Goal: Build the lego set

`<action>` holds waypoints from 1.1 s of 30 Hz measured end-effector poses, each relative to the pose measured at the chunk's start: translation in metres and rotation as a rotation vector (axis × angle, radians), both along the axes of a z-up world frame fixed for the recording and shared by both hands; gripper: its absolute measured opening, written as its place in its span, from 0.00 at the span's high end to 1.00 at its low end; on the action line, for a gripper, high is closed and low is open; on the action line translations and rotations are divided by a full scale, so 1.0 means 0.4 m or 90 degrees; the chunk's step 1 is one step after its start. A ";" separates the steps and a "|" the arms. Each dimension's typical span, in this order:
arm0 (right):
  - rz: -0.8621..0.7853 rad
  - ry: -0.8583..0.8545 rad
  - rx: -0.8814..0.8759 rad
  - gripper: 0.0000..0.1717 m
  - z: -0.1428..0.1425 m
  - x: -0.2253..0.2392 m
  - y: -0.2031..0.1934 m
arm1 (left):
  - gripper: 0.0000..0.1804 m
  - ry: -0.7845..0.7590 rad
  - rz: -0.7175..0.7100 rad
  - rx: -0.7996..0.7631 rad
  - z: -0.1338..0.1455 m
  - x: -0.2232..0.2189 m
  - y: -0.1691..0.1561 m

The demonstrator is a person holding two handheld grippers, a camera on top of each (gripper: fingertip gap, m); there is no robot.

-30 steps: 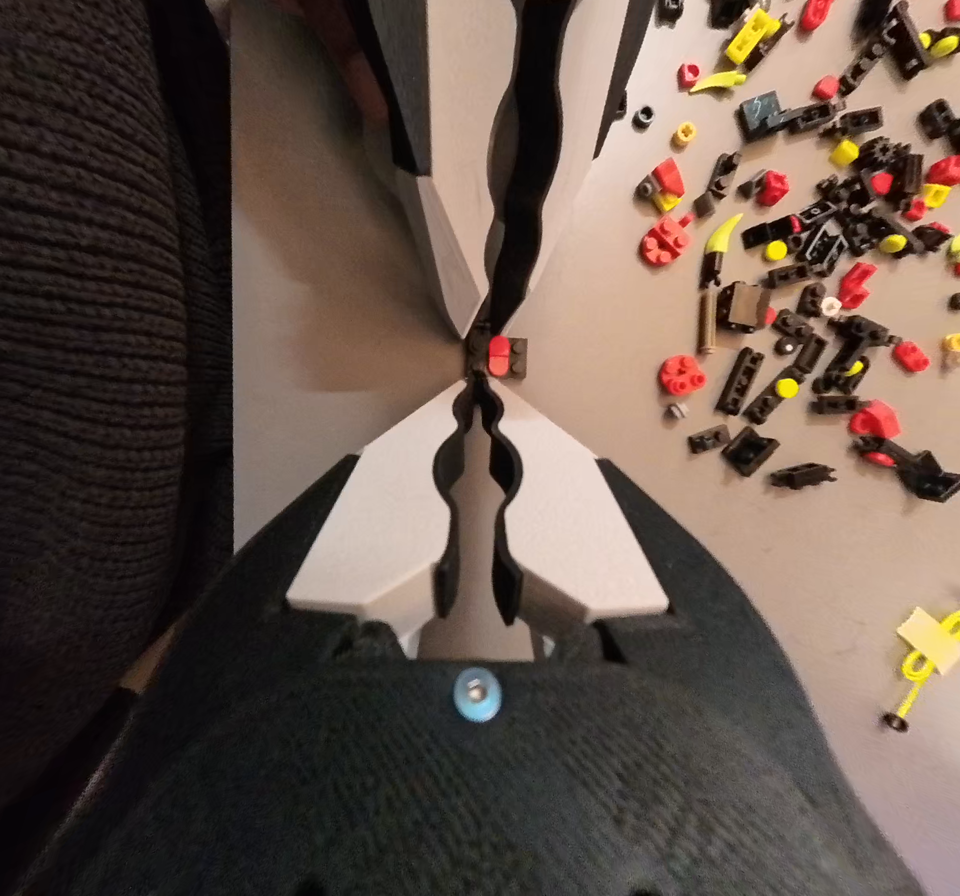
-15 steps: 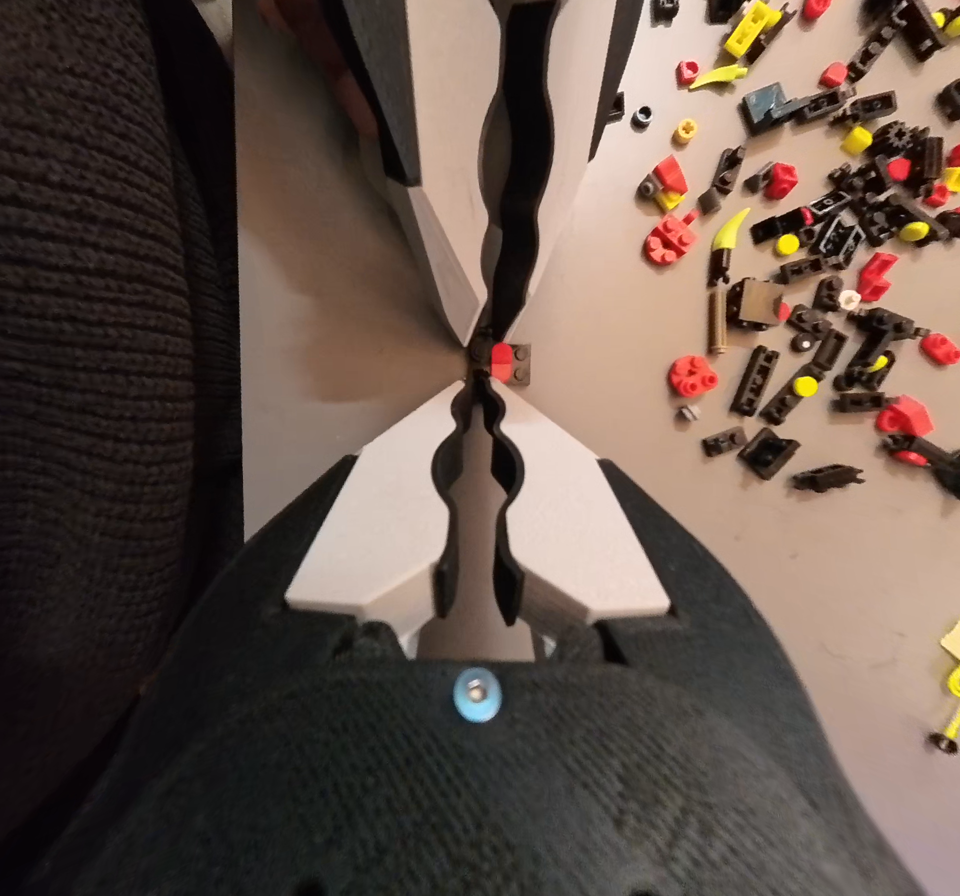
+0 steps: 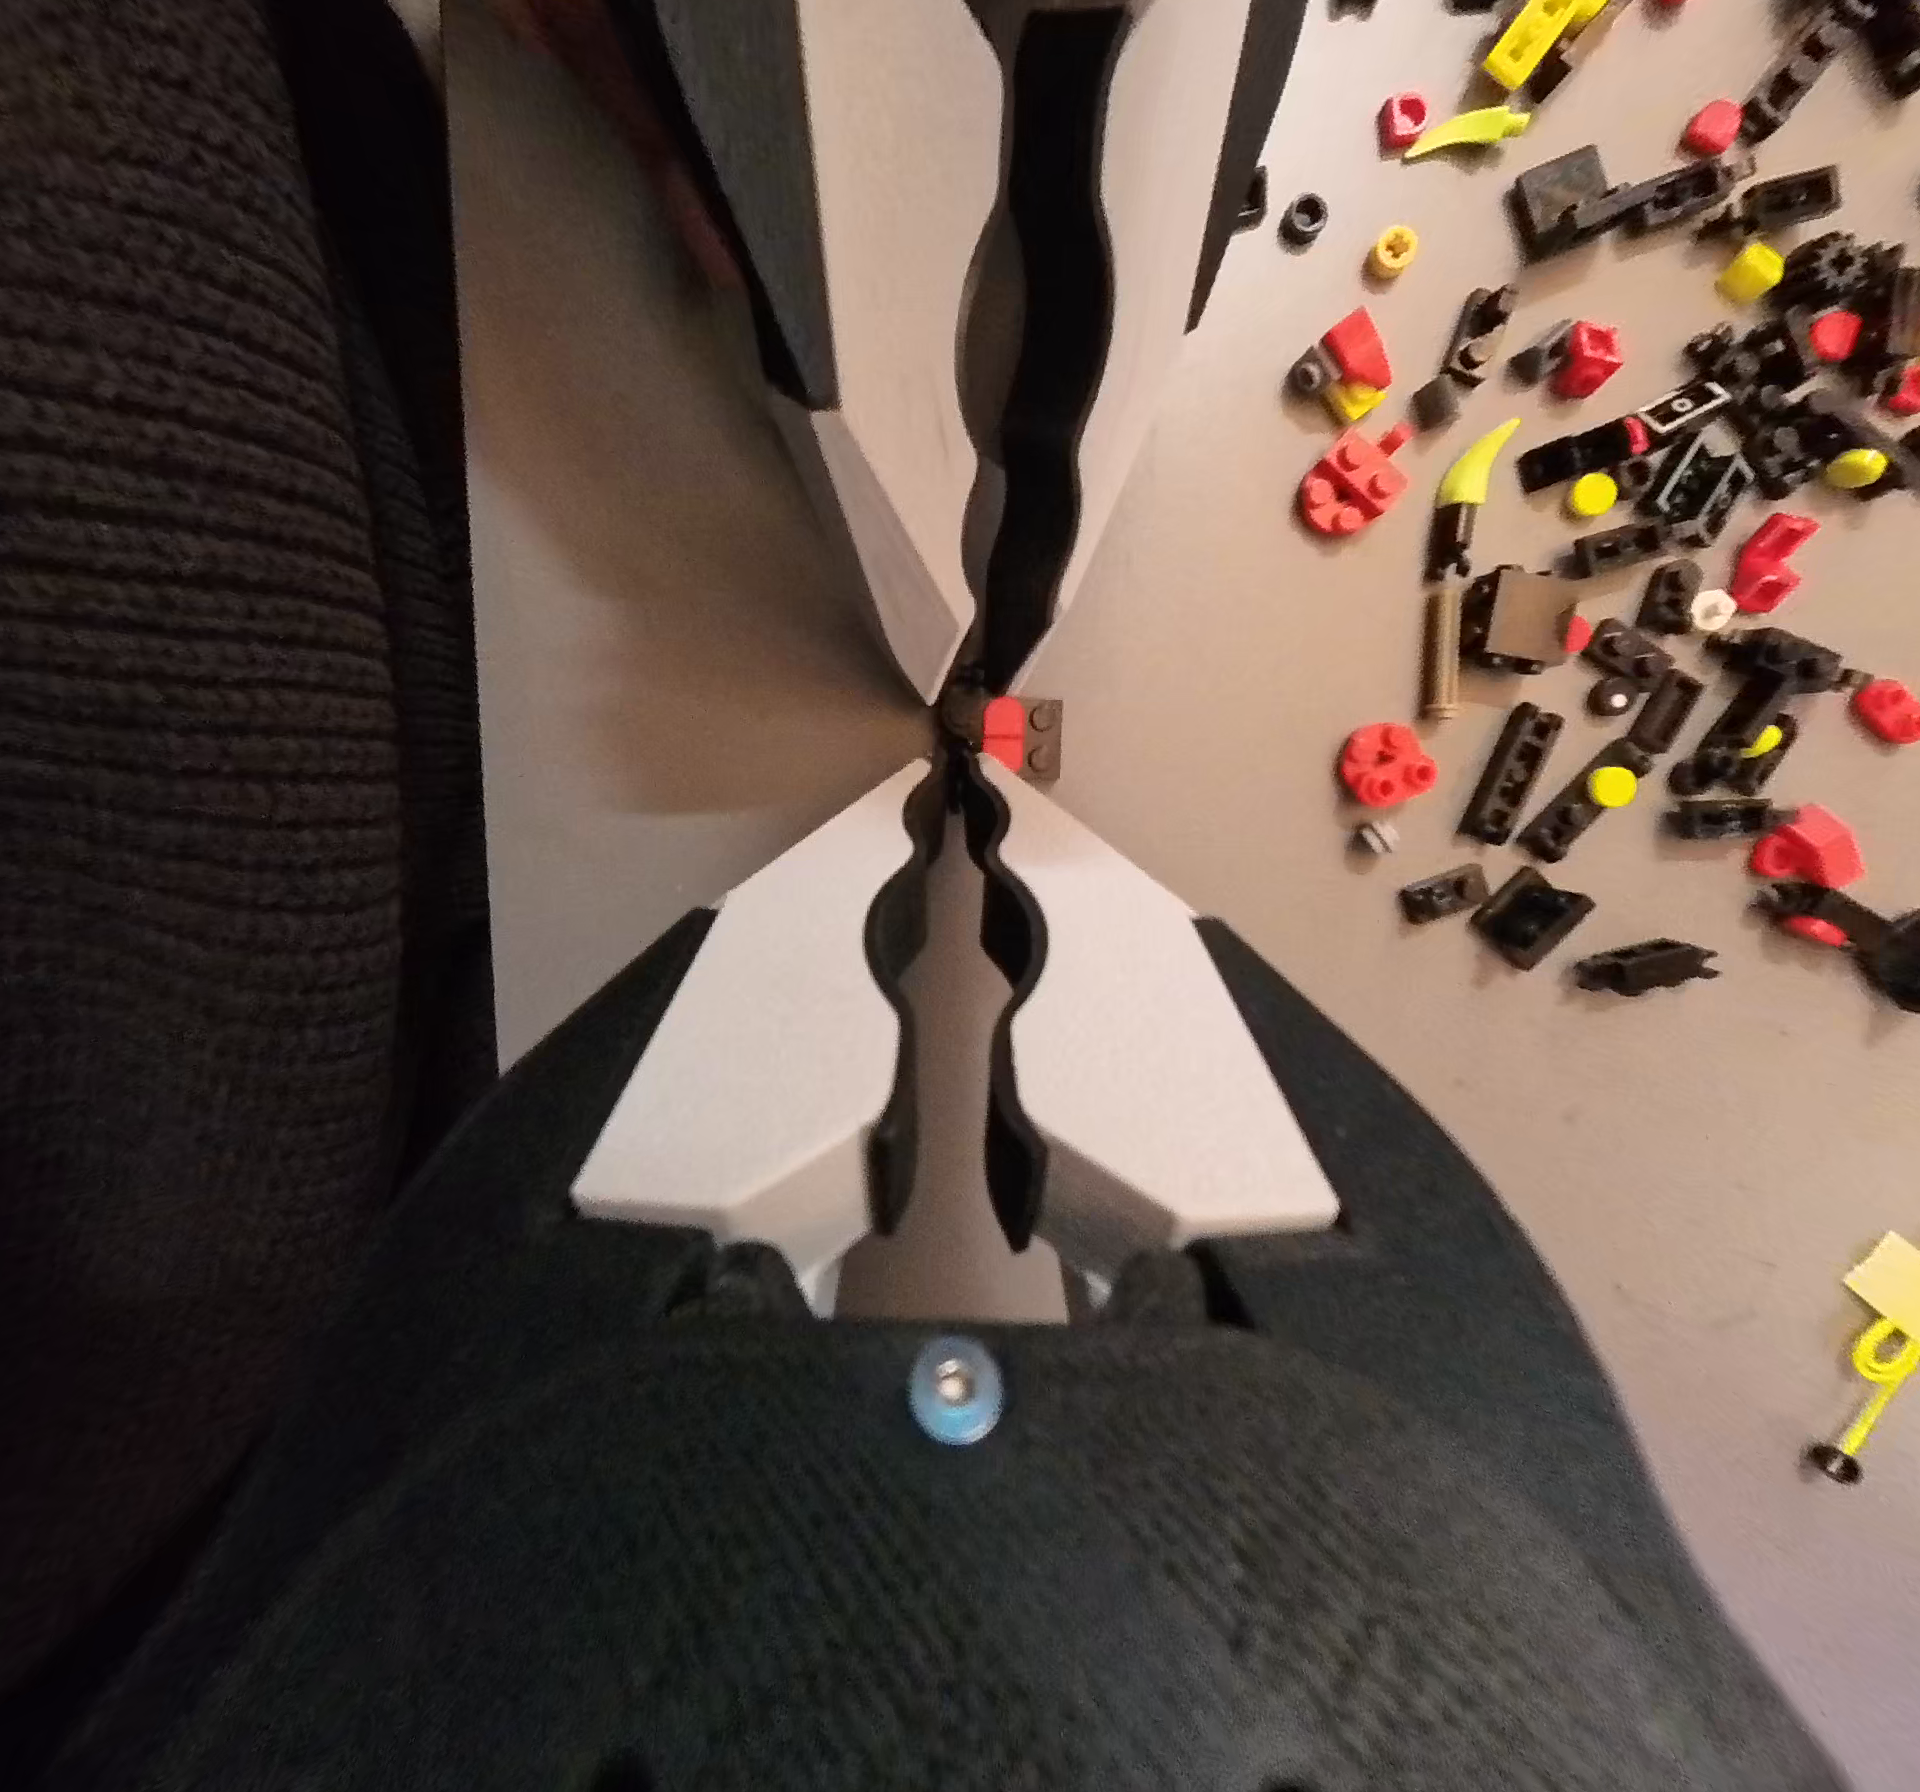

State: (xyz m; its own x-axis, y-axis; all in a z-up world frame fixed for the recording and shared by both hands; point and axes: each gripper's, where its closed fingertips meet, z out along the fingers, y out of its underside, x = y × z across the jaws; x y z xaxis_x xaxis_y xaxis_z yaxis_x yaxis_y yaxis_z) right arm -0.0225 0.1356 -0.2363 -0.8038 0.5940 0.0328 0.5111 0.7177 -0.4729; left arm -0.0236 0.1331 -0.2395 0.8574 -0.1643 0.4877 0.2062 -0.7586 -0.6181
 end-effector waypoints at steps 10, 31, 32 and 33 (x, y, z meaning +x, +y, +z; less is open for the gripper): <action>-0.029 -0.095 0.013 1.00 -0.004 0.001 0.001 | 0.97 0.006 0.003 0.003 -0.001 0.000 0.000; -0.074 -0.186 0.088 1.00 -0.008 -0.005 -0.002 | 0.97 0.011 0.021 0.002 -0.002 -0.002 0.000; -0.075 -0.189 0.092 1.00 -0.008 -0.004 -0.002 | 0.97 0.009 0.022 0.002 -0.002 -0.002 0.000; -0.078 -0.192 0.091 1.00 -0.008 -0.005 -0.002 | 0.97 0.006 0.023 0.002 -0.002 -0.002 0.000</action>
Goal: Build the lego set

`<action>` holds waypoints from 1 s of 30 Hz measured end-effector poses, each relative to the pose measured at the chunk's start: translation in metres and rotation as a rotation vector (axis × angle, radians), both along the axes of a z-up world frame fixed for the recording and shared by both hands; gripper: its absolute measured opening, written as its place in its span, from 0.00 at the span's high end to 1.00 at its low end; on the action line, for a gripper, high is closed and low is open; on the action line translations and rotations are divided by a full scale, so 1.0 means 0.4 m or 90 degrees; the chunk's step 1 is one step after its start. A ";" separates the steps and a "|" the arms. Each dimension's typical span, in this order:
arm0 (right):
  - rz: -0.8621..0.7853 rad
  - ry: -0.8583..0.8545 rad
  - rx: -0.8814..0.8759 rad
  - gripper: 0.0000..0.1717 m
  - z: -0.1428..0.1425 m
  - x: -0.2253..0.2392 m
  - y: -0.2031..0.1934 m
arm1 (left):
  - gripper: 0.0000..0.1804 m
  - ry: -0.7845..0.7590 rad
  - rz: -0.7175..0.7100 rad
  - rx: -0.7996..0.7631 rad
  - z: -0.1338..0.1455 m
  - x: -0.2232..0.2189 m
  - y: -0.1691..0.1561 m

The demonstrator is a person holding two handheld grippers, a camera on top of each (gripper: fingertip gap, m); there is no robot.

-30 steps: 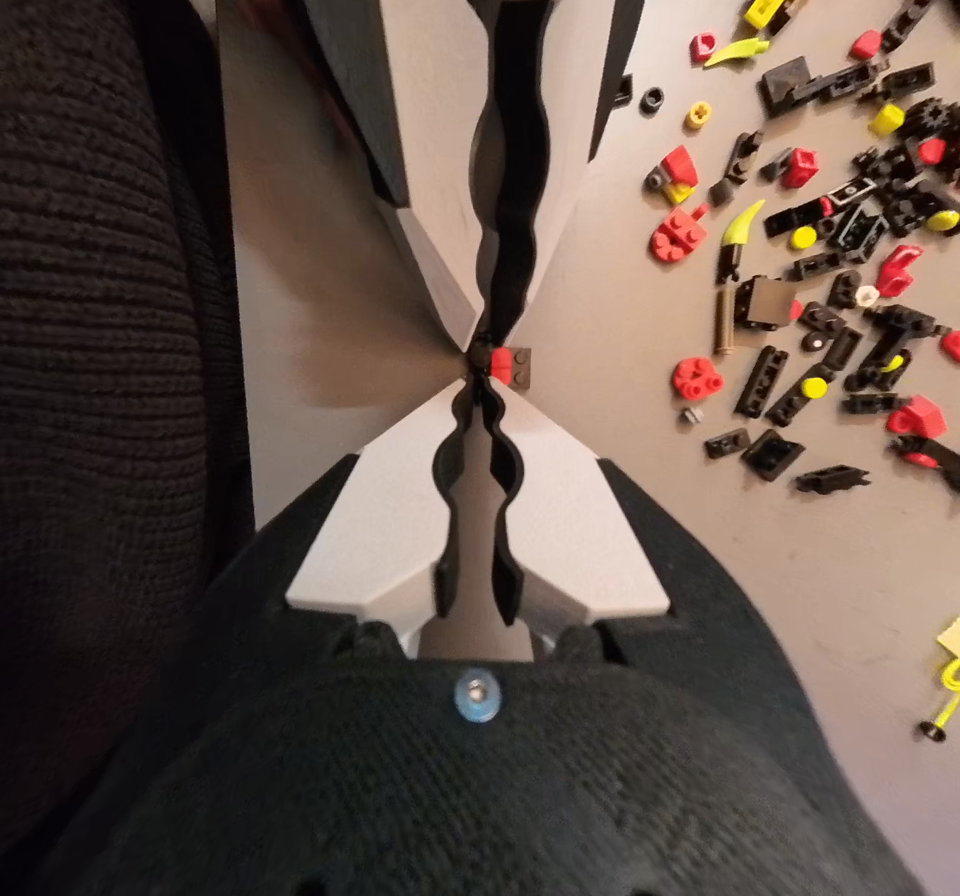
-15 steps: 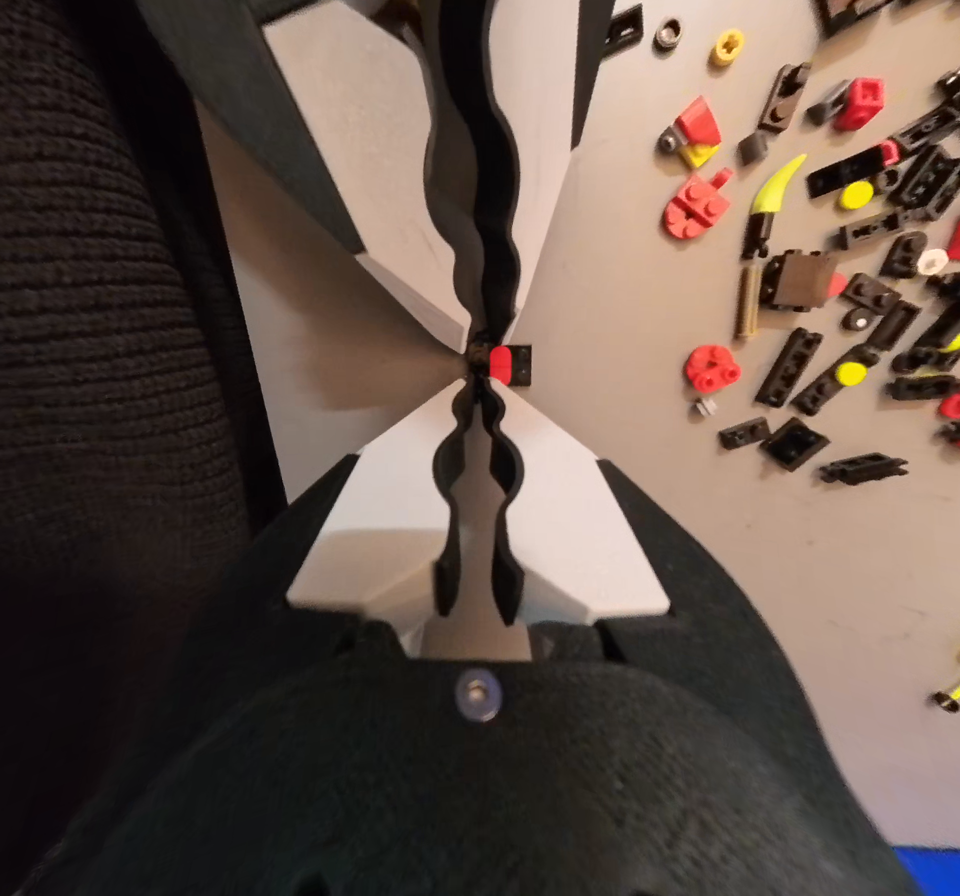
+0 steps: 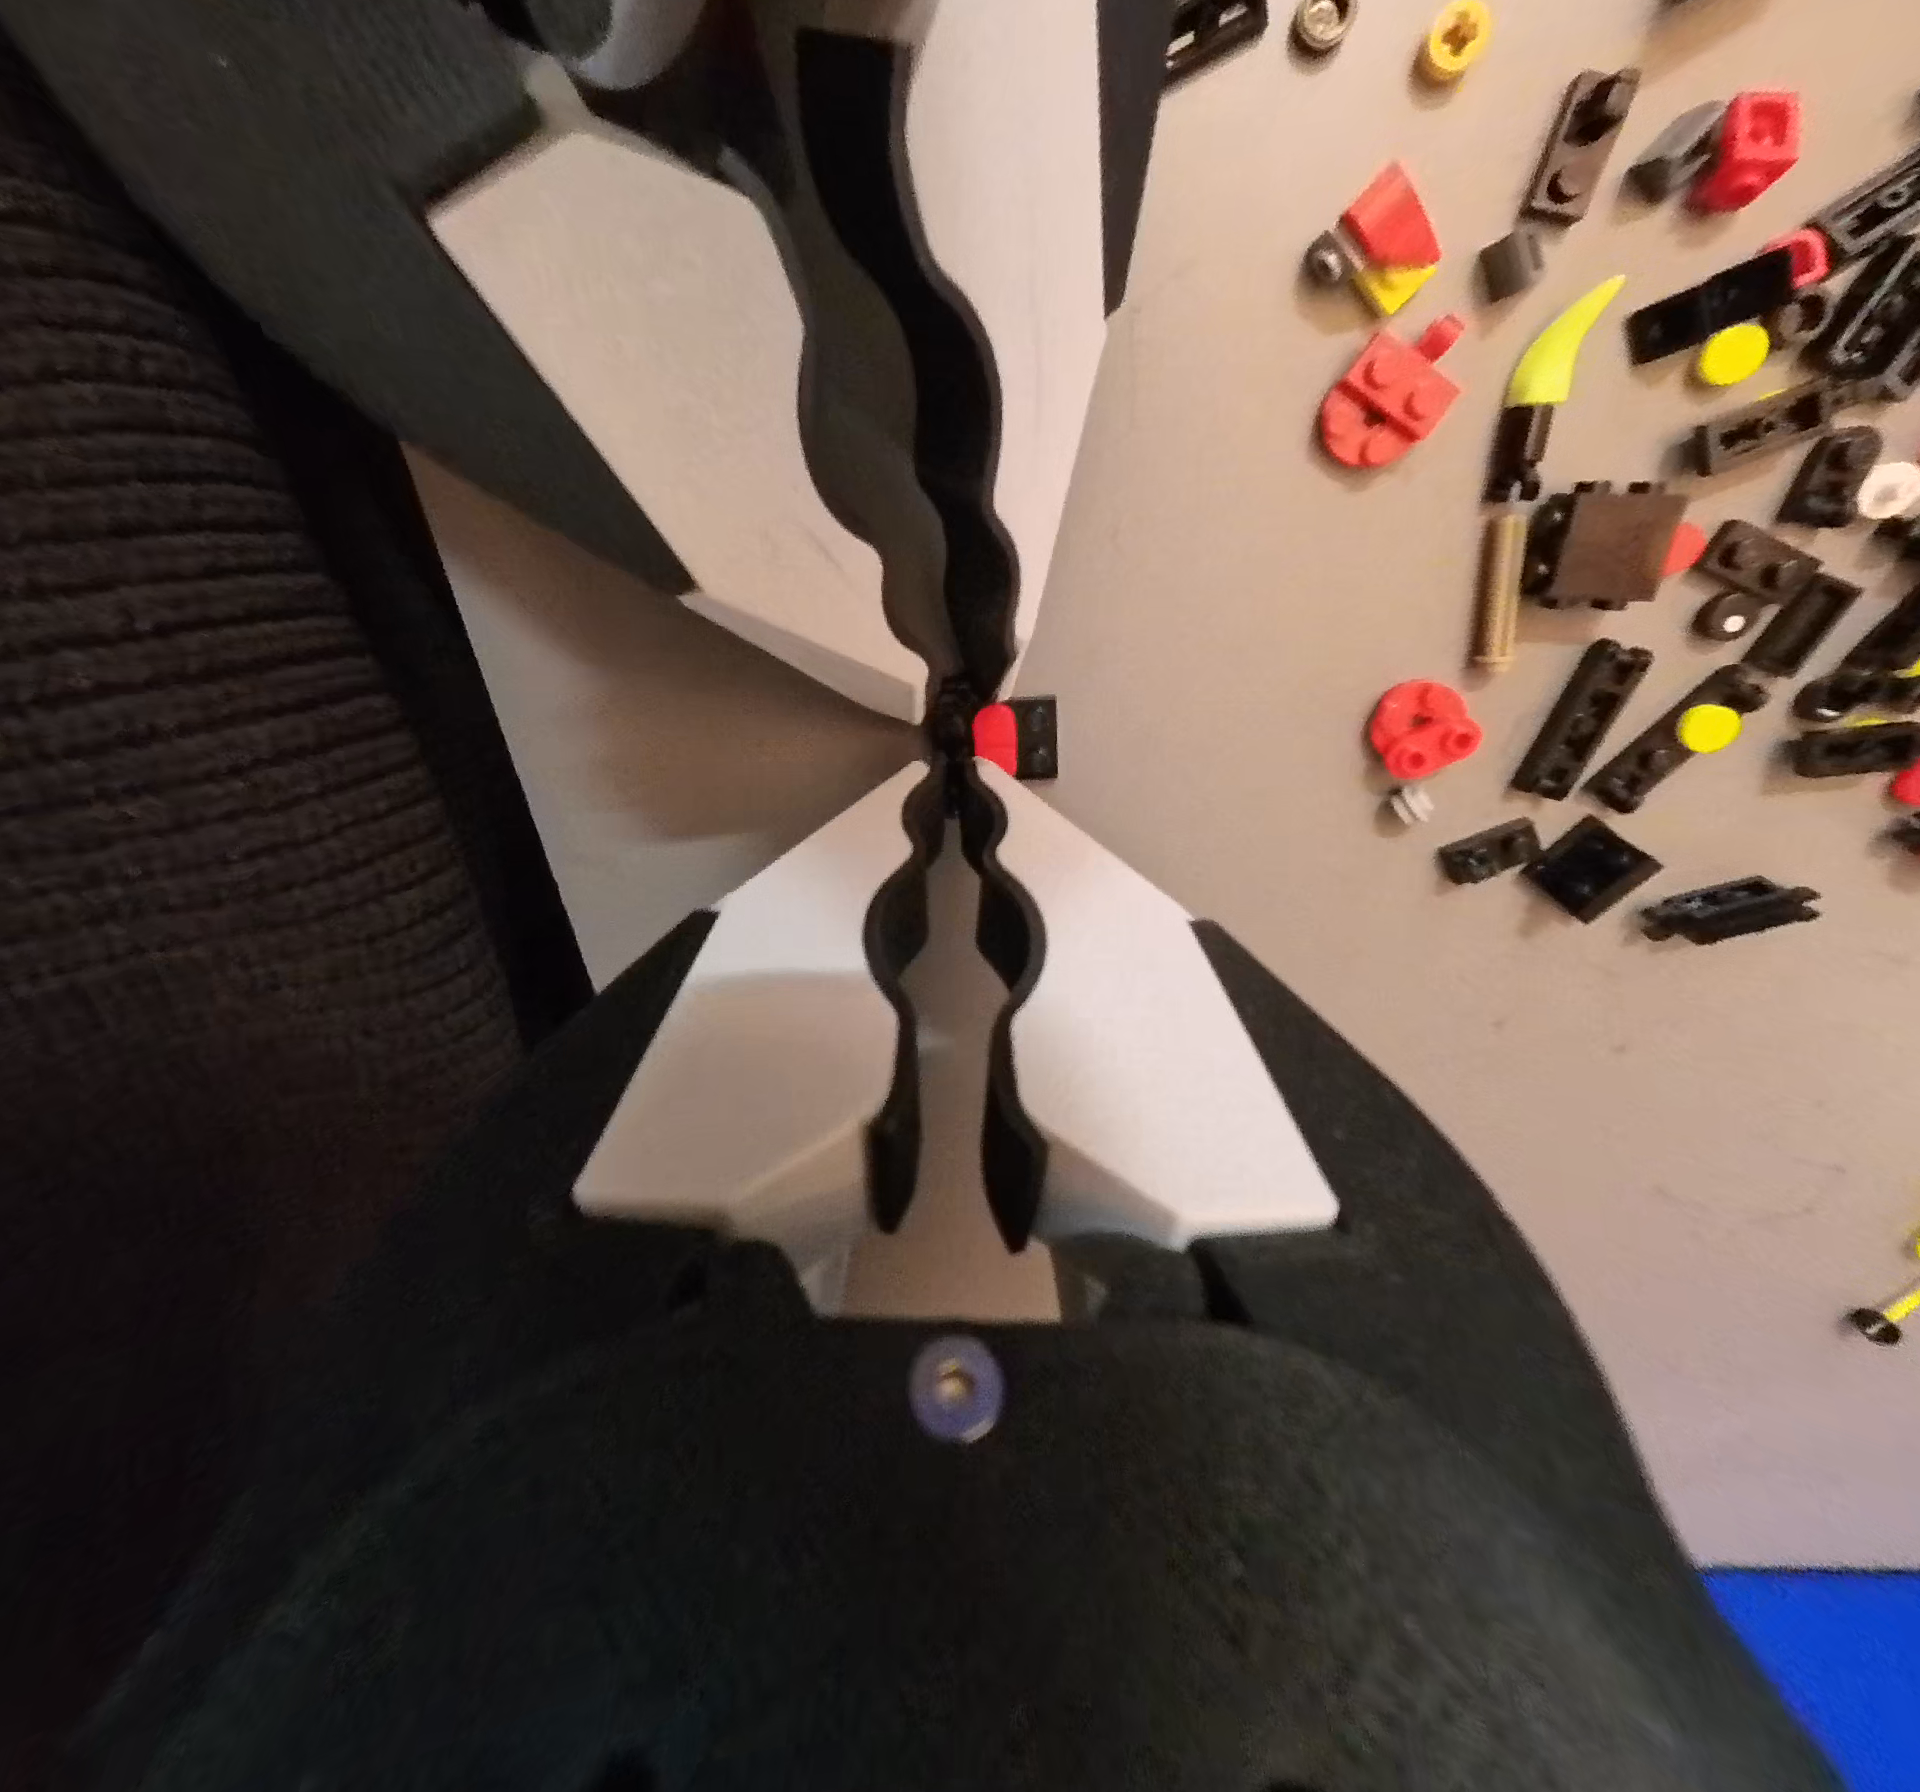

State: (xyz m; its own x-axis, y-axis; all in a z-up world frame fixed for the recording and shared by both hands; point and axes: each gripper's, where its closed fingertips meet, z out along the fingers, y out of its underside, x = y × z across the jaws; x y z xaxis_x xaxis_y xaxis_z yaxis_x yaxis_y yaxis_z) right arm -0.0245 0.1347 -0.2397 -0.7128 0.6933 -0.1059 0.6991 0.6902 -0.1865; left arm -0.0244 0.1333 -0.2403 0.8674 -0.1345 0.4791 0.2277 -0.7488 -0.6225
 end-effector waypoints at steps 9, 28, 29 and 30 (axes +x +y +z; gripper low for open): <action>-0.007 0.080 -0.032 1.00 0.005 -0.004 -0.001 | 0.97 -0.018 -0.004 -0.008 0.001 -0.004 -0.003; -0.037 0.315 -0.134 0.92 0.006 -0.021 0.020 | 0.96 -0.135 0.026 0.008 0.040 -0.013 0.001; -0.042 0.315 -0.146 0.94 0.010 -0.021 0.018 | 0.96 -0.152 0.029 0.009 0.044 -0.014 0.000; -0.047 0.315 -0.156 0.94 0.017 -0.022 0.018 | 0.96 -0.169 0.032 0.012 0.049 -0.014 0.000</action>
State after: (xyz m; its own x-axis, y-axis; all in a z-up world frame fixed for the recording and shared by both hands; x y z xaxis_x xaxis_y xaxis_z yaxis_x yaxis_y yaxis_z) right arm -0.0332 0.1419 -0.2330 -0.6686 0.7408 0.0650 0.5323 0.5378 -0.6538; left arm -0.0301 0.1334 -0.2209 0.7170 -0.1060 0.6889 0.4214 -0.7214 -0.5495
